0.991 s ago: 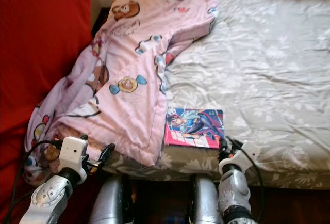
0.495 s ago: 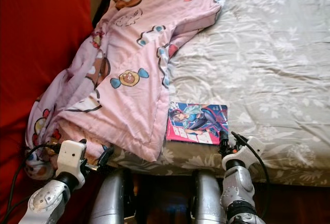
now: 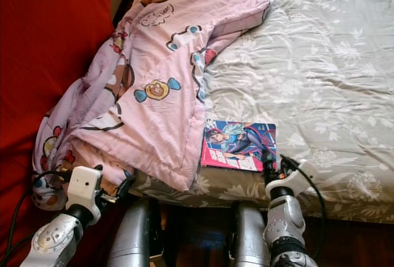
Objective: Clean up the room
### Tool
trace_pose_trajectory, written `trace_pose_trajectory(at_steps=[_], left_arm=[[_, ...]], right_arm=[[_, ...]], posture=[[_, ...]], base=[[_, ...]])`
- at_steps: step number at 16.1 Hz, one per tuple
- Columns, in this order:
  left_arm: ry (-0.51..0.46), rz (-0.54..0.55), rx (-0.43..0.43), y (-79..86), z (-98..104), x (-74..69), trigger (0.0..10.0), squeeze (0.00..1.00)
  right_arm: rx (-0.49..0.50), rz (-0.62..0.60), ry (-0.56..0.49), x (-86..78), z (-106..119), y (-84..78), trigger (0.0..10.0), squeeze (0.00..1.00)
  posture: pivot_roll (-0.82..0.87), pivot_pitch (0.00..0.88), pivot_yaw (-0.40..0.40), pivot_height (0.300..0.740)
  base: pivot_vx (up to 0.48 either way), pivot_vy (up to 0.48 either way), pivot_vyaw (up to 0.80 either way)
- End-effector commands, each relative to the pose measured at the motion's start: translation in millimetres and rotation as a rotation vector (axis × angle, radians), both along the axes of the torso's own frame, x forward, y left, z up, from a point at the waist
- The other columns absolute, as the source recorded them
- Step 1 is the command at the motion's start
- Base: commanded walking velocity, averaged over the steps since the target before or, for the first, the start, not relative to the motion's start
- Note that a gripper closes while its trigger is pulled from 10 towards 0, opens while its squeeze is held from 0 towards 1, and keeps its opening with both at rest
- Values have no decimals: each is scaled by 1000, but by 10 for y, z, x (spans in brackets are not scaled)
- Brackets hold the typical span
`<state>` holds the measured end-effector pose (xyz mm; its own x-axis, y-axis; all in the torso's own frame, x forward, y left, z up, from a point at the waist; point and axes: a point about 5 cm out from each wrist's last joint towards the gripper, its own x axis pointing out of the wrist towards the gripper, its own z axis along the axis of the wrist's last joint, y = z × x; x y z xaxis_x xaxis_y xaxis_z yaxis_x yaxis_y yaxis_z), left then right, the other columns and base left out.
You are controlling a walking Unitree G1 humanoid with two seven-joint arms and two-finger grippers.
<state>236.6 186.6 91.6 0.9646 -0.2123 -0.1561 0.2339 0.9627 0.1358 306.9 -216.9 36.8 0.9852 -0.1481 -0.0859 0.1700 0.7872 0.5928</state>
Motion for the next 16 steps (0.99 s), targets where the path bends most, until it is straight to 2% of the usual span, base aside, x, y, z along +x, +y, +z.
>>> trace_pose_trajectory(at_steps=[1, 3, 6, 10, 16], left_arm=[[35, 9, 20, 47, -55, -67, 10000, 0], [37, 9, 22, 54, -48, -78, 10000, 0], [39, 14, 29, 85, -43, -89, 10000, 0], [41, 11, 33, 86, -39, -100, 10000, 0], [40, 6, 33, 71, -39, -102, 10000, 0]], right_arm=[[20, -11, 8, -49, -56, 12, 10000, 0], [41, -15, 30, -83, -110, 12, 10000, 0], [159, -30, 43, -137, -198, 3, 10000, 0], [265, -8, 33, -179, -254, -1, 10000, 0], [304, 23, 6, -172, -239, -16, 10000, 0]], posture=[[144, 305, 91, 582], [150, 306, 93, 582], [160, 308, 93, 582], [165, 307, 97, 582], [162, 309, 99, 582]], base=[[0, 0, 0], [0, 0, 0], [0, 0, 0], [0, 0, 0], [0, 0, 0]])
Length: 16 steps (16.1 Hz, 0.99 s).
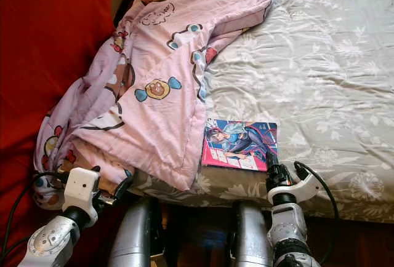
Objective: Clean up the room
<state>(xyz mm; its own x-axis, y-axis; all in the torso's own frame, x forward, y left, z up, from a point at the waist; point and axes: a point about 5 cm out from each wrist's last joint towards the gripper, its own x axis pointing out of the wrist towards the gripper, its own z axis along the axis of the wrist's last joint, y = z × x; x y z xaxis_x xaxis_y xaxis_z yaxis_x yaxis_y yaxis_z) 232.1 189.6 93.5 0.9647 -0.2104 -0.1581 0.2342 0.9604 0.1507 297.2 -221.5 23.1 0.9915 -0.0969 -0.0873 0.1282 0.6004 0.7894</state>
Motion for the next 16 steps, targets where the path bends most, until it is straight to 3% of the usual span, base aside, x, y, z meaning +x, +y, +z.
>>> trace_pose_trajectory(at_steps=[1, 4, 9, 16], left_arm=[[41, 6, 18, 37, -50, -66, 10000, 0], [41, 2, 36, 61, -47, -100, 10000, 0], [33, 5, 51, 96, 16, -136, 10000, 0], [29, 15, 61, 110, 54, -148, 10000, 0]], right_arm=[[43, 5, 43, -87, -118, 36, 10000, 0], [70, -4, 108, -195, -253, 72, 10000, 0], [202, -44, 142, -314, -380, 83, 10000, 0], [272, -26, 76, -133, -222, 78, 10000, 0]], posture=[[169, 312, 98, 582], [180, 313, 96, 582], [209, 322, 105, 582], [214, 324, 102, 582]], base=[[0, 0, 0], [0, 0, 0], [0, 0, 0], [0, 0, 0]])
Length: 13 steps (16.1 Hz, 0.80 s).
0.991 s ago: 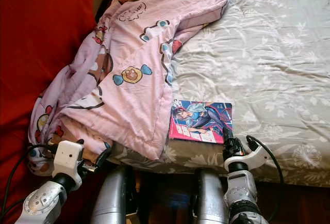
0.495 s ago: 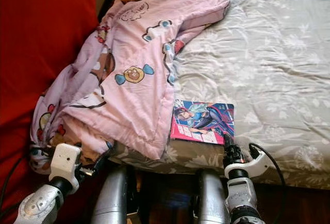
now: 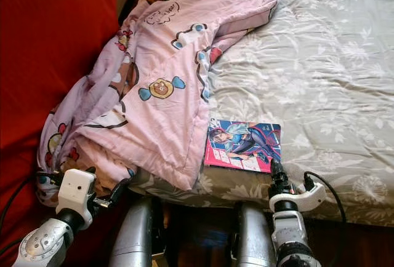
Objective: Clean up the room
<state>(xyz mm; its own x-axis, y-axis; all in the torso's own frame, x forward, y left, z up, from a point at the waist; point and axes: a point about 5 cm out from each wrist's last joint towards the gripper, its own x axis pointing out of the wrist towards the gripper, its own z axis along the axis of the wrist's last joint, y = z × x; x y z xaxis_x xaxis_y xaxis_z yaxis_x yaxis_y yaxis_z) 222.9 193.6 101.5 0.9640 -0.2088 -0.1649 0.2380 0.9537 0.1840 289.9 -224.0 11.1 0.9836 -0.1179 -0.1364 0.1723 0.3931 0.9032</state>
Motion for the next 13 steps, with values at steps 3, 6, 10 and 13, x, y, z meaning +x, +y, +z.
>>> trace_pose_trajectory(at_steps=[3, 6, 10, 13], left_arm=[[30, 24, 29, 76, -20, -72, 10000, 0], [32, 26, 32, 88, -14, -91, 10000, 0], [36, 25, 44, 94, -12, -108, 10000, 0], [37, 25, 44, 84, -19, -124, 10000, 0]], right_arm=[[39, 50, 79, -36, -109, 154, 10000, 0], [40, 97, 171, -14, -153, 280, 10000, 0], [63, 156, 164, 110, -73, 477, 10000, 0], [65, 256, 107, 218, 36, 654, 10000, 0]], posture=[[219, 326, 101, 582], [222, 327, 100, 582], [230, 330, 98, 582], [228, 331, 93, 582]], base=[[0, 0, 0], [0, 0, 0], [0, 0, 0], [0, 0, 0]])
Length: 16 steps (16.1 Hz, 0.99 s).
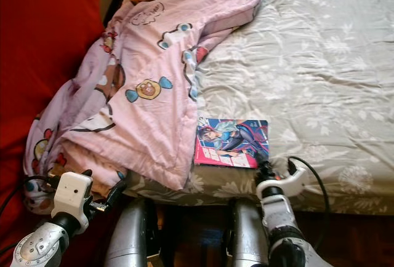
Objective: Clean up the room
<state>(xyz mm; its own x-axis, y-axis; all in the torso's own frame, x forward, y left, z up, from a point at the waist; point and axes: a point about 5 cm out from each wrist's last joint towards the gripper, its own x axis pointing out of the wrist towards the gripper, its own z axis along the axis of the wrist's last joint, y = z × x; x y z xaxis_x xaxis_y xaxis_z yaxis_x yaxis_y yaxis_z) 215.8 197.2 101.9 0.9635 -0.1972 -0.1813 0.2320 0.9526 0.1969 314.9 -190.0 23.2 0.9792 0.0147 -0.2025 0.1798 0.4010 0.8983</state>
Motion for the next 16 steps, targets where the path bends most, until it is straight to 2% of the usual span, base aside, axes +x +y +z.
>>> trace_pose_trajectory(at_steps=[1, 3, 4, 5, 6, 10, 16], left_arm=[[24, 16, 28, 47, -24, -56, 10000, 0], [25, 18, 28, 46, -27, -62, 10000, 0], [26, 17, 28, 40, -35, -61, 10000, 0], [27, 17, 27, 37, -41, -60, 10000, 0], [28, 16, 28, 34, -48, -62, 10000, 0], [24, 13, 27, 4, -58, -46, 10000, 0], [22, 13, 29, -10, -85, -15, 10000, 0]], right_arm=[[44, 144, 32, -21, -70, 347, 10000, 0], [38, 174, 10, -7, -49, 403, 10000, 0], [31, 169, 17, -25, -69, 392, 7373, 0], [27, 166, 24, -39, -85, 381, 7373, 0], [28, 161, 24, -69, -111, 358, 0, 0], [25, 150, 25, -146, -176, 288, 0, 0], [20, 113, -9, -110, -126, 225, 0, 0]], posture=[[228, 331, 92, 582], [222, 331, 89, 582], [222, 331, 86, 582], [222, 331, 86, 582], [218, 330, 84, 582], [213, 322, 80, 582], [200, 301, 78, 582]], base=[[0, 0, 0], [0, 0, 0], [0, 0, 0], [0, 0, 0], [0, 0, 0], [0, 0, 0], [0, 0, 0]])
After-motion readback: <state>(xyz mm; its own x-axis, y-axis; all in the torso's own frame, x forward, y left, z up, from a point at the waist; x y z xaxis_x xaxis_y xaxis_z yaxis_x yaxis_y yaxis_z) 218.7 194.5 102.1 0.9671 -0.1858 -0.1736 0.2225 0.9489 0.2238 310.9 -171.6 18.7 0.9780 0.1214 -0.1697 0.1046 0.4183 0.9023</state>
